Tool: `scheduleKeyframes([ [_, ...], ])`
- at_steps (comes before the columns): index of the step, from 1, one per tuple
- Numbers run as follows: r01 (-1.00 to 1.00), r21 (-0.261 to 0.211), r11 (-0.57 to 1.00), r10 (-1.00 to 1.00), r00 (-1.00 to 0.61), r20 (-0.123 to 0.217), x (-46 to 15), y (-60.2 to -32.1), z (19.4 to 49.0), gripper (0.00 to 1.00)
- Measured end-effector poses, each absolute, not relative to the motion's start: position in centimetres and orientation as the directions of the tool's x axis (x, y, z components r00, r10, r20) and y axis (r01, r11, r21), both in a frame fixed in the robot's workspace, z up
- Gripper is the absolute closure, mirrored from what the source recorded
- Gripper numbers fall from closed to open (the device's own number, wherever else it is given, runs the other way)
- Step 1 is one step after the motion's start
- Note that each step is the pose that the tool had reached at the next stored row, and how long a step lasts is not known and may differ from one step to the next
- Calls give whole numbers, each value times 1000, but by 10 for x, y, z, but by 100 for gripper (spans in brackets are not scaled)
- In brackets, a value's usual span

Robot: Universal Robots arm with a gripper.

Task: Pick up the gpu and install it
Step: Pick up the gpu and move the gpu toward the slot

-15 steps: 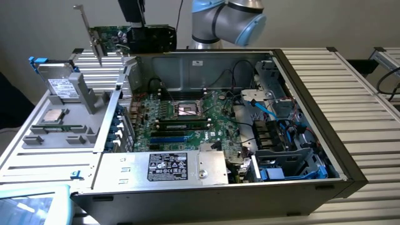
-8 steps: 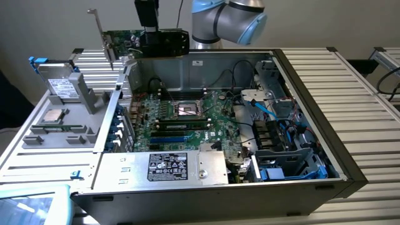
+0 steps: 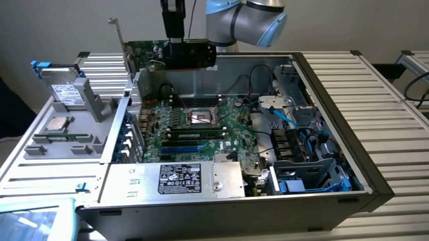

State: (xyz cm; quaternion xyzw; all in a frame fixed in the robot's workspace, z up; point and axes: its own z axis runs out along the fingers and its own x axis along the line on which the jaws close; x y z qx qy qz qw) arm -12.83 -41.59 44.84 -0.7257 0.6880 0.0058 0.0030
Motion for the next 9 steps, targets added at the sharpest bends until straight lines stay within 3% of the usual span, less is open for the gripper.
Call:
scheduleKeyframes([
  [9,-1000,4,-16,-1000,16,-13,-127,-419,435,72],
])
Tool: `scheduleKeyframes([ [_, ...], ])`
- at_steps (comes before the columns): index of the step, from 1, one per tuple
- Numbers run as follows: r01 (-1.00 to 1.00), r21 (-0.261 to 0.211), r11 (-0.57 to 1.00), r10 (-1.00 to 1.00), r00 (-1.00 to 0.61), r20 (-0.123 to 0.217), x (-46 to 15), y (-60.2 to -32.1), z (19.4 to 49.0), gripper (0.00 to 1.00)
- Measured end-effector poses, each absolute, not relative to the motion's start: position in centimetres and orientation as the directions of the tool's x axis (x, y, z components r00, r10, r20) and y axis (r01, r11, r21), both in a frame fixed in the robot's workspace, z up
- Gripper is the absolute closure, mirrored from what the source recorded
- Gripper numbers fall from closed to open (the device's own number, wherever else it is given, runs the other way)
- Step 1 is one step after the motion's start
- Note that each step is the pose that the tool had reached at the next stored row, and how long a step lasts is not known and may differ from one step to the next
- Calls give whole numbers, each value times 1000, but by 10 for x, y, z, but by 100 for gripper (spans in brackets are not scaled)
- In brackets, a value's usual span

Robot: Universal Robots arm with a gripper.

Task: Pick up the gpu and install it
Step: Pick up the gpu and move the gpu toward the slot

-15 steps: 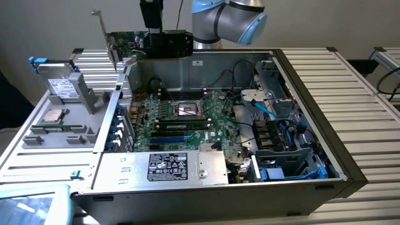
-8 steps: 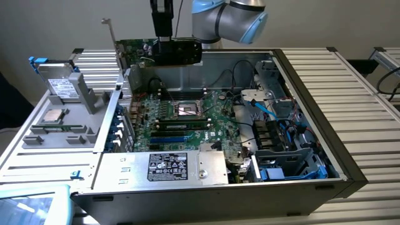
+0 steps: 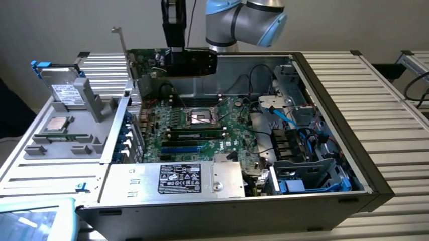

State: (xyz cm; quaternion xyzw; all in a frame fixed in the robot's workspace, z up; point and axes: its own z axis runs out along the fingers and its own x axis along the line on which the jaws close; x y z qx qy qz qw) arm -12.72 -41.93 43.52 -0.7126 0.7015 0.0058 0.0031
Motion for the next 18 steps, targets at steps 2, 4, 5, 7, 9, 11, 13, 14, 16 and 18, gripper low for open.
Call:
scheduleKeyframes([
  [2,-1000,4,-6,-1000,6,-12,-127,-420,434,72],
  [4,-1000,4,-6,-1000,6,-13,-127,-420,434,72],
  [5,-1000,4,-6,-1000,6,-12,-127,-422,434,72],
  [7,-1000,4,-6,-1000,6,-13,-126,-426,434,72],
  [9,-1000,4,-3,-1000,3,-13,-125,-429,434,72],
  [11,-1000,4,8,-1000,-8,-13,-125,-430,433,72],
  [13,-1000,4,24,-1000,-25,-12,-125,-430,431,72],
  [14,-999,4,33,-999,-33,-12,-125,-430,430,72],
  [16,-999,4,43,-999,-43,-13,-125,-430,428,72],
  [18,-999,4,44,-999,-44,-13,-125,-430,428,72],
])
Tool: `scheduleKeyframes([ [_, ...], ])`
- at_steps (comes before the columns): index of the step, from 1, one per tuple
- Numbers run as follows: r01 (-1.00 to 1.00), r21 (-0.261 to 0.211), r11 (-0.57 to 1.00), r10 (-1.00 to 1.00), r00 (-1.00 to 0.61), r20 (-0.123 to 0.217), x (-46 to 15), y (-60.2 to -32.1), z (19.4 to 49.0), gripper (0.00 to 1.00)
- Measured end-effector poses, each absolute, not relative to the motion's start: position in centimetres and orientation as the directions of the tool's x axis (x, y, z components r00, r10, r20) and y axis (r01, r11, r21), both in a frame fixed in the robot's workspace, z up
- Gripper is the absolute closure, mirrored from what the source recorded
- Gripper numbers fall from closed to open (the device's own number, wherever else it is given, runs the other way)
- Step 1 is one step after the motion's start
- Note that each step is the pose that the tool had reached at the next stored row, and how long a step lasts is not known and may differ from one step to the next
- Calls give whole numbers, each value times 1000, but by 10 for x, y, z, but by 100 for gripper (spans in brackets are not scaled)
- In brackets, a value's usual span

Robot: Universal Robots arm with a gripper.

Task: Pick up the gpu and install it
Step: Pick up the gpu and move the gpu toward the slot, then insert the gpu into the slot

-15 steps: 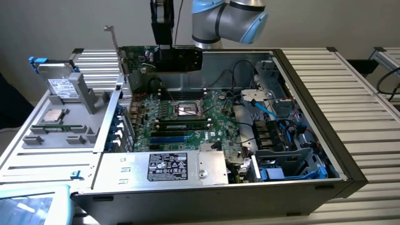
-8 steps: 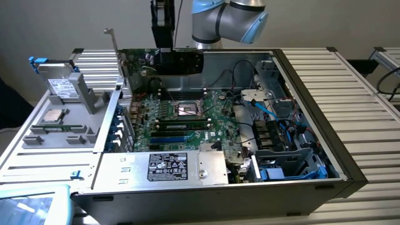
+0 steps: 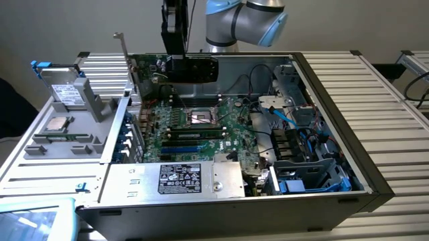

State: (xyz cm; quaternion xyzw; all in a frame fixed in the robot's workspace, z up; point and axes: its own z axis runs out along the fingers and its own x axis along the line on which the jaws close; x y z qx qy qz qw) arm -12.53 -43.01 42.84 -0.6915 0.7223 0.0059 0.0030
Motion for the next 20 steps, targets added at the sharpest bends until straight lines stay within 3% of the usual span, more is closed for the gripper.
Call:
scheduleKeyframes([
  [20,-999,4,44,-999,-44,-17,-125,-441,415,72],
])
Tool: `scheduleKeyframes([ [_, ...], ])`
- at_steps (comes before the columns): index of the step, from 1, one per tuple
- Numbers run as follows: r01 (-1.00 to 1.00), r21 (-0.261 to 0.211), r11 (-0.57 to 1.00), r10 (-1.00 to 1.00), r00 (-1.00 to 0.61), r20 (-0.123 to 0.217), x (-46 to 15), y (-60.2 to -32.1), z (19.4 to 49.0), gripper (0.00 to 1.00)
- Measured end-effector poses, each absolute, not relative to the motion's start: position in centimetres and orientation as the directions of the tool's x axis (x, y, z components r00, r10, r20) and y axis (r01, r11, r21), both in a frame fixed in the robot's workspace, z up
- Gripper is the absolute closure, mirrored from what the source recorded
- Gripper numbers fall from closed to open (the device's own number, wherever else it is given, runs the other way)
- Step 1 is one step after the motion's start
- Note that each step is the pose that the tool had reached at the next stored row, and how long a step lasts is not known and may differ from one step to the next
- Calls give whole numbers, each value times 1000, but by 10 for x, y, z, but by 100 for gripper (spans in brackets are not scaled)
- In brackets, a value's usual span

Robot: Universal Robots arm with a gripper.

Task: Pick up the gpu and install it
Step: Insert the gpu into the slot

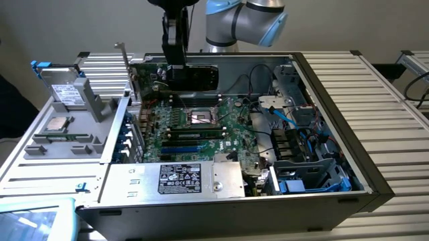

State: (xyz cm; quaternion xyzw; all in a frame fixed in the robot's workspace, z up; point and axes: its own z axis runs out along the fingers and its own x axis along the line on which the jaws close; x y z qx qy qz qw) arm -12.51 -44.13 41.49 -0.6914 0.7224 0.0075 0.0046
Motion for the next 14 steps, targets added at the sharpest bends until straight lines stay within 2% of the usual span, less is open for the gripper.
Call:
scheduleKeyframes([
  [6,-999,5,44,-999,-44,-24,-125,-457,404,72],
  [14,-999,5,47,-999,-47,-25,-124,-464,389,72],
])
